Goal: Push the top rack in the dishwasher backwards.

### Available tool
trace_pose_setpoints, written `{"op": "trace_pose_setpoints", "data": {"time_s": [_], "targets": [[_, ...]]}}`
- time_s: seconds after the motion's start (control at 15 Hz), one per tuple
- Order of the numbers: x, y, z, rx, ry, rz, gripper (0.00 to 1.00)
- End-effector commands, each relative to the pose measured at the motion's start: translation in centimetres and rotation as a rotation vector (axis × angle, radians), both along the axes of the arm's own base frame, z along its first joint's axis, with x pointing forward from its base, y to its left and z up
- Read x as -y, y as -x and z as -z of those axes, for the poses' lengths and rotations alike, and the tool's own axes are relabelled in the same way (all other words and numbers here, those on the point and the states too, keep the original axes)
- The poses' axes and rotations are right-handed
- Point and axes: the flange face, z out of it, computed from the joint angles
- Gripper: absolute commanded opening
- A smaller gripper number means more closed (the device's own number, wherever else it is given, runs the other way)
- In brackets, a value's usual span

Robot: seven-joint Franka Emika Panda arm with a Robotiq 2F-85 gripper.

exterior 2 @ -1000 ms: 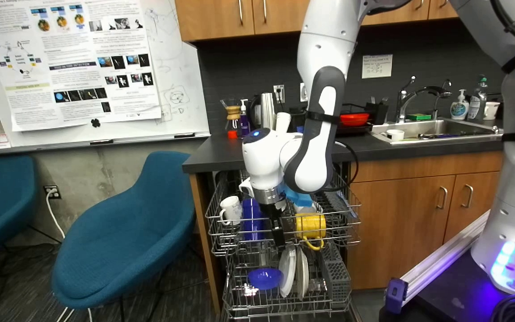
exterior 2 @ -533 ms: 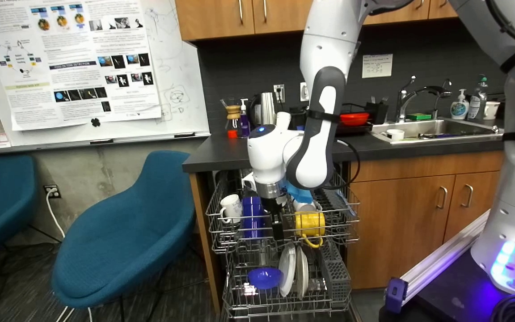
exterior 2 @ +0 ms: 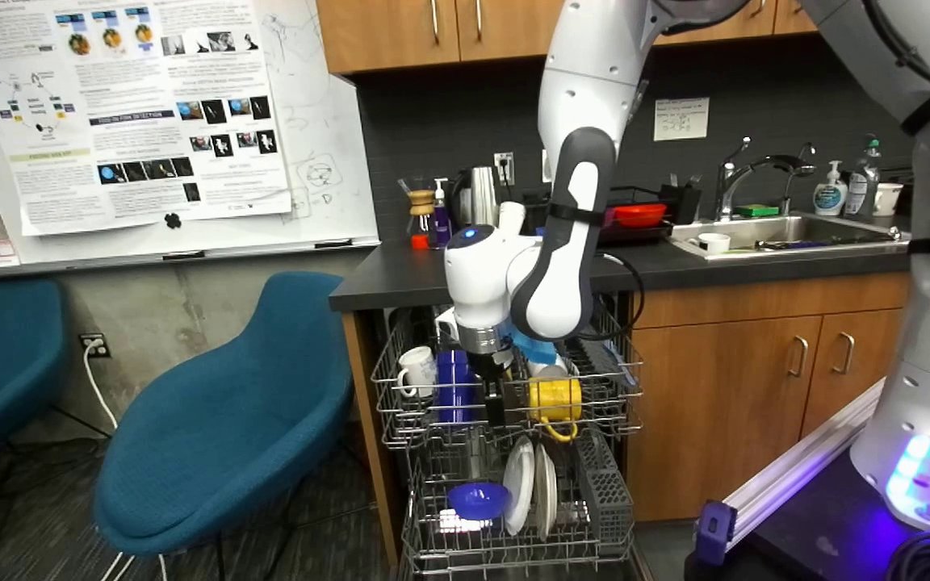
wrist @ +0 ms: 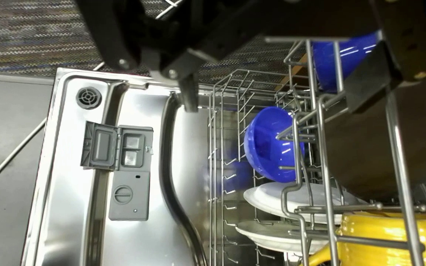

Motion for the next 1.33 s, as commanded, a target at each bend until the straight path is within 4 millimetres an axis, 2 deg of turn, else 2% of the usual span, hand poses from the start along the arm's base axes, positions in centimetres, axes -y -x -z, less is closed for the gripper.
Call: {"op": "trace_pose_setpoints", "data": {"time_s": [0.0,0.2,0.47,0.8,1.27], "targets": [[1.2,-4.3,1.0,0.084,0.047,0.000,1.00],[0.6,-5.1,1.2,0.162,0.135,-0.036,1.00],[-0.3,-4.4,2.5,0.238,0.255,-0.081,1.00],[-0.8,-4.8,2.9,0.322,0.366,-0.114,1.00],[2.5,-9.9,0.6,0.411,0.457,-0.026,1.00]]}}
